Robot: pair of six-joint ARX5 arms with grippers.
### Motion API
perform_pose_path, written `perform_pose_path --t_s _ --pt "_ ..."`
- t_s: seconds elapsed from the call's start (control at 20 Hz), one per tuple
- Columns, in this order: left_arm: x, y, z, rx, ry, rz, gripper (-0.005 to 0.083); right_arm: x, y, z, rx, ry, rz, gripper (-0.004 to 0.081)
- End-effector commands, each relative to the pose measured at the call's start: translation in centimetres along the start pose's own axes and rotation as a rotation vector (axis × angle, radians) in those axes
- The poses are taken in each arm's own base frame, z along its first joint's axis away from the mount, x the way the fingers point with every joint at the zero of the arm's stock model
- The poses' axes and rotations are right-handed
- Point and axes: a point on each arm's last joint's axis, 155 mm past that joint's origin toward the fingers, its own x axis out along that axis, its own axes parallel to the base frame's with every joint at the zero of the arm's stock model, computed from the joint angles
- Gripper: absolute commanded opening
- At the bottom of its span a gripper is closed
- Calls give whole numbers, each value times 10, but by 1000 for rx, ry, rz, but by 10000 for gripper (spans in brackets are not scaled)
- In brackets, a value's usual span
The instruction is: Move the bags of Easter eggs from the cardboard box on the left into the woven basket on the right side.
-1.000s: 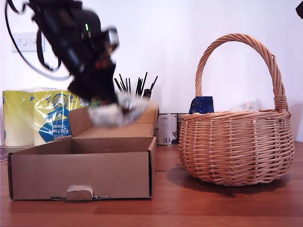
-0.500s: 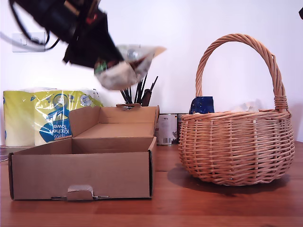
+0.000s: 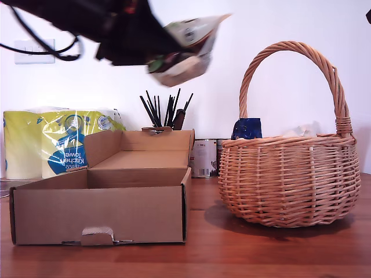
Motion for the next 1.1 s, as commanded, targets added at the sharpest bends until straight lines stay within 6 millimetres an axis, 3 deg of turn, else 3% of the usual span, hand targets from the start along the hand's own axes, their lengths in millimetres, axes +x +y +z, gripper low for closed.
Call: perform_pose_path --t_s 0.0,0.3,0.65,1.05 --pt "14 -3 -2 12 -36 9 74 -1 1 3 -1 -10 3 -12" --pt "56 -16 1 70 -130 24 74 -1 1 3 -1 -10 3 -12" --pt "110 -8 -19 61 -86 34 74 -1 1 3 -1 -10 3 -12" --pt "154 -5 -28 45 -18 18 74 -1 1 3 -1 -10 4 -12"
